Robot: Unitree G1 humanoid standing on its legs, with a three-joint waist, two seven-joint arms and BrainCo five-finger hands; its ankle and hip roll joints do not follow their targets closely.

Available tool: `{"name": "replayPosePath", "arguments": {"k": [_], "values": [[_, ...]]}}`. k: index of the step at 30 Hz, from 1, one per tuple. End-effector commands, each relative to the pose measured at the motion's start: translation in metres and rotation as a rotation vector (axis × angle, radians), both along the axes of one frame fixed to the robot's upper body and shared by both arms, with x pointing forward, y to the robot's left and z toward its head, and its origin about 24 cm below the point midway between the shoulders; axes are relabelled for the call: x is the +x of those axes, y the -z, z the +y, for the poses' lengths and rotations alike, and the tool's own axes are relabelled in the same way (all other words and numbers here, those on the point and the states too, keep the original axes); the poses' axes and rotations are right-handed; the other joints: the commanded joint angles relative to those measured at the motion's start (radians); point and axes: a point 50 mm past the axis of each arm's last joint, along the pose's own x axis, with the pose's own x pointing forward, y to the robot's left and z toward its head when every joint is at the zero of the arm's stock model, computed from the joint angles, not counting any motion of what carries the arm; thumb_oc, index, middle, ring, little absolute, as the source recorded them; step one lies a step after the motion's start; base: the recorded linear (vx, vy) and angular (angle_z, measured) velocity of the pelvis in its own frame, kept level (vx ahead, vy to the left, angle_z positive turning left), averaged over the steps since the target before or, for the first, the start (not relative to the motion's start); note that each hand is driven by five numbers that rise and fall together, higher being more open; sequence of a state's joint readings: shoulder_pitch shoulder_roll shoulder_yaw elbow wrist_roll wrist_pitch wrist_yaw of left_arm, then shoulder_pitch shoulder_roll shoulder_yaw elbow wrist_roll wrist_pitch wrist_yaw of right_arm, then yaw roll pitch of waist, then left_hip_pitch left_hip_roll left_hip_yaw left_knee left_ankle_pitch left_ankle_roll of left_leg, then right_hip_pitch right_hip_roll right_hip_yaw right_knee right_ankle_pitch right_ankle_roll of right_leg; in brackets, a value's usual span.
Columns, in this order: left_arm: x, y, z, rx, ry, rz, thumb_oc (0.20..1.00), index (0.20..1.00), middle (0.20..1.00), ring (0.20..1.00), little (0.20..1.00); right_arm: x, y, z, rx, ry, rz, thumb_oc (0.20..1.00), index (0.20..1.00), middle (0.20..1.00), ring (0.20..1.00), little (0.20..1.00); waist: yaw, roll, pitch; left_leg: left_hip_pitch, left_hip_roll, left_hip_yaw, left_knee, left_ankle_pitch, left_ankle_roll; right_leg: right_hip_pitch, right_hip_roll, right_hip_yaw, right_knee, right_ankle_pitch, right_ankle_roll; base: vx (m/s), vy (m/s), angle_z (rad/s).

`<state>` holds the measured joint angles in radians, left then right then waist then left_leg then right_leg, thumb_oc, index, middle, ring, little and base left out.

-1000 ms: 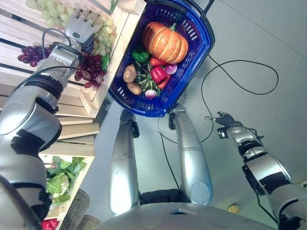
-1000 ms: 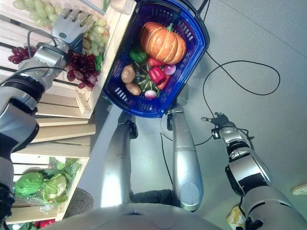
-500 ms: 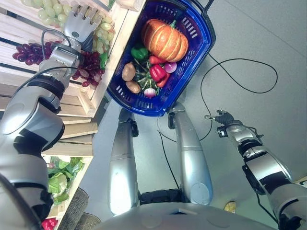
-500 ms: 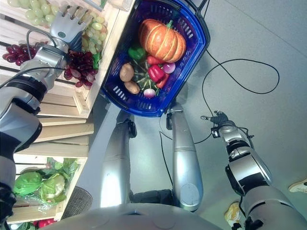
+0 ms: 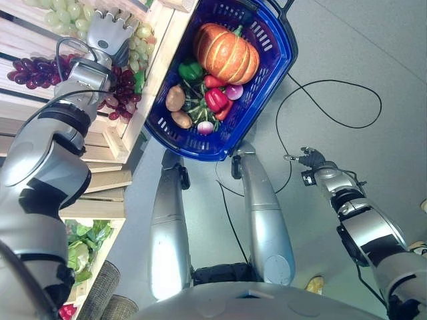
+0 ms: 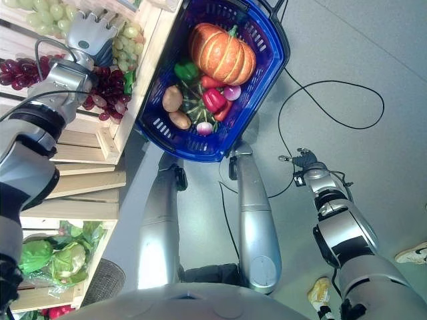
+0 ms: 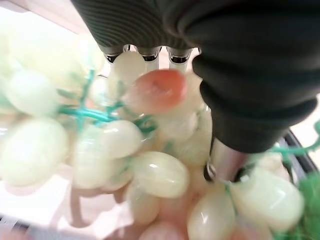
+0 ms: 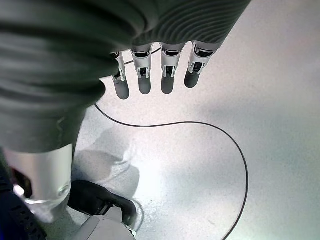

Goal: Pick up fruits and vegetables into the basket

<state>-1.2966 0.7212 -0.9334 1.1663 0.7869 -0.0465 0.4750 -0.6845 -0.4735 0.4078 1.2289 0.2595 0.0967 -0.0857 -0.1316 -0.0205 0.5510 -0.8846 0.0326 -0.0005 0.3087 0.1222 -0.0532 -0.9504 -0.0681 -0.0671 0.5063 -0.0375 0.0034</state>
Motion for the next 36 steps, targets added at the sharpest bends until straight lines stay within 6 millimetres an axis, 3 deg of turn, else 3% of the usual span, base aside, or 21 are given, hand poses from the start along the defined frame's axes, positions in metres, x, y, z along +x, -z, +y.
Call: {"name": "replayPosePath", "arguments": {"k": [1,19,22,27,28,29,36], "values": [[-0.008,0.046,0.036,-0.048,-0.178,0.162,0.2,0.2,0.2,0.2,0.2,-0.019,0.011,-0.022,-0.028,0.06,0.047,1.0,1.0,1.0,1.0,1.0,0.023,-0.029,-0.031,-0.021,-0.015,-0.015,0.14,-0.12,-0.007,0.031,0.042,0.029,-0.107,0.079,0.06,0.0,0.0,0.0],[-0.011,0.059,0.043,-0.1,-0.222,0.191,0.2,0.2,0.2,0.2,0.2,-0.017,0.007,-0.024,-0.034,0.064,0.037,1.0,1.0,1.0,1.0,1.0,0.028,-0.027,-0.031,-0.026,-0.016,-0.016,0.134,-0.117,-0.008,0.028,0.04,0.027,-0.112,0.08,0.06,0.0,0.0,0.0],[-0.011,0.057,0.042,-0.241,-0.208,0.156,0.2,0.2,0.2,0.2,0.2,-0.017,0.007,-0.024,-0.032,0.065,0.037,1.0,1.0,1.0,1.0,1.0,0.031,-0.024,-0.031,-0.022,-0.017,-0.018,0.131,-0.115,-0.007,0.031,0.042,0.029,-0.112,0.078,0.059,0.0,0.0,0.0],[-0.012,0.045,0.045,-0.851,-0.095,0.04,0.2,0.2,0.2,0.2,0.2,-0.018,0.009,-0.022,-0.023,0.063,0.036,1.0,1.0,1.0,1.0,1.0,0.037,-0.025,-0.031,-0.006,-0.018,-0.02,0.12,-0.112,-0.006,0.045,0.043,0.028,-0.115,0.074,0.059,0.0,0.0,0.0],[-0.012,0.044,0.045,-0.879,-0.088,0.035,0.2,0.2,0.2,0.2,0.2,-0.018,0.009,-0.022,-0.022,0.063,0.036,1.0,1.0,1.0,1.0,1.0,0.038,-0.025,-0.031,-0.005,-0.018,-0.02,0.118,-0.112,-0.006,0.047,0.043,0.027,-0.115,0.073,0.059,0.0,0.0,0.0],[-0.012,0.036,0.046,-1.063,-0.024,0.0,0.2,0.2,0.2,0.2,0.2,-0.02,0.012,-0.021,-0.017,0.066,0.037,1.0,1.0,1.0,1.0,1.0,0.041,-0.025,-0.031,0.002,-0.019,-0.02,0.115,-0.112,-0.007,0.054,0.041,0.023,-0.117,0.071,0.06,0.0,0.0,0.0],[-0.017,0.023,0.055,-1.343,0.117,-0.056,0.2,0.2,0.2,0.2,0.2,-0.028,0.019,-0.023,-0.009,0.072,0.05,1.0,1.0,1.0,1.0,1.0,0.048,-0.023,-0.031,0.018,-0.02,-0.02,0.113,-0.116,-0.007,0.072,0.037,0.013,-0.116,0.062,0.059,0.0,-0.005,0.0]]}}
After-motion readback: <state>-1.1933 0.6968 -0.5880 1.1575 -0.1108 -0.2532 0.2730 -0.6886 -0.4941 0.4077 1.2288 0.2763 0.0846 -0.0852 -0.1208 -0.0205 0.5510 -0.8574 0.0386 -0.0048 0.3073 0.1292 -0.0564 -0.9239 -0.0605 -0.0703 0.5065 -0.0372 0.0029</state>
